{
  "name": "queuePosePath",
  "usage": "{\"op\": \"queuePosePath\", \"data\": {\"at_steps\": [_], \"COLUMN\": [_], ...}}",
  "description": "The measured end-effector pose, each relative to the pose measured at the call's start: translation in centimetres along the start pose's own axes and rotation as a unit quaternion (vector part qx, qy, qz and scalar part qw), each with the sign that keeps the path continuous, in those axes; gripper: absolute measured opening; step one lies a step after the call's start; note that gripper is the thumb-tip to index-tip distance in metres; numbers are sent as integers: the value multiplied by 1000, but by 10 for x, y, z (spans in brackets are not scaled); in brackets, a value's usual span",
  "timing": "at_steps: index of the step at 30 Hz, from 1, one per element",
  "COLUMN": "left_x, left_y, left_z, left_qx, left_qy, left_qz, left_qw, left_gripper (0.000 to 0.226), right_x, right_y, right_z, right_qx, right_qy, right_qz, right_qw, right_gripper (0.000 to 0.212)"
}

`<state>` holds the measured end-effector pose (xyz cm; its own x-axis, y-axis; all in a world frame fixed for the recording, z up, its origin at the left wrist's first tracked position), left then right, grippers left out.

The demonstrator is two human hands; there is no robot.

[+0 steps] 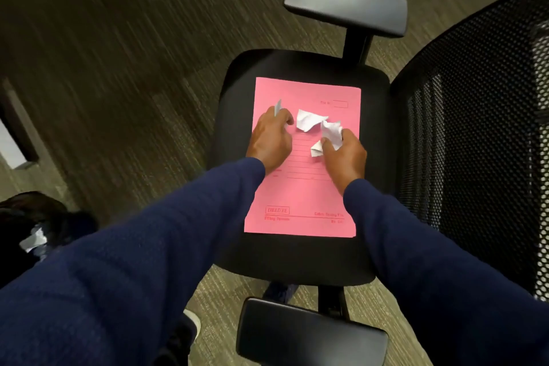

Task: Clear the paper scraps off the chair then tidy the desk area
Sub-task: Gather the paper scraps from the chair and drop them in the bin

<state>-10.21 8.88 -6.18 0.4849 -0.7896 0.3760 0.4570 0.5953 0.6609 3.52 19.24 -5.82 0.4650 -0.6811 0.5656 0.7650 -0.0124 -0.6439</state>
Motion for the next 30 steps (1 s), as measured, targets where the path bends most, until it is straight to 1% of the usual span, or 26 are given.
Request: {"op": "queuePosePath", "data": {"at_steps": [2,5,8,10,12,14,16,18,21,23,25,27,30], "left_x": [-1,-8,-23,-33,-41,-44,-43,-38,-23,-9,6,25,56], "left_y": [6,18,27,28,25,22,17,11,4,0,-5,-15,-42], "left_z": [-2,-13,-28,-36,-39,-39,-38,-35,-27,-16,-4,11,36], "left_qx": [-21,-69,-162,-199,-203,-202,-172,-118,-28,34,98,173,262], "left_qy": [-1,-11,-29,-35,-29,-19,-11,-14,-8,6,24,40,67], "left_qz": [-19,-52,-66,-46,-29,-32,-39,-33,-18,6,36,60,92], "left_qw": [1000,996,984,978,978,979,984,992,999,999,994,982,958], "left_gripper": [24,27,46,55,50,35,25,20,19,19,15,16,34], "right_x": [1,2,4,6,9,10,13,15,18,20,24,29,40], "right_y": [-4,-4,3,12,20,27,30,30,23,12,1,-12,-36], "right_z": [1,3,4,6,6,5,5,3,-1,-9,-19,-33,-63], "right_qx": [-17,-37,-7,0,-4,-13,-20,-29,-39,-39,-42,-63,-90], "right_qy": [25,44,46,38,33,33,30,30,28,21,13,3,-15], "right_qz": [-14,-31,-36,-42,-43,-40,-41,-47,-51,-53,-53,-46,-18], "right_qw": [999,998,998,998,999,999,998,998,998,998,998,997,996], "right_gripper": [13,19,27,29,27,23,22,24,26,35,42,39,34]}}
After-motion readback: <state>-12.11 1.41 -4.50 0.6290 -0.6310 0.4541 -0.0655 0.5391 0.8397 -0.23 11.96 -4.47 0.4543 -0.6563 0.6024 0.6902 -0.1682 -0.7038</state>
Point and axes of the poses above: each hand's wrist, its own x-axis away from the middle knuckle, its own z-axis out of the back of the hand, y = z × x, the point moved 2 cm from there along -x, towards the middle knuckle, and after that the axes turned 15 degrees about -y, right-handed, at the moved point
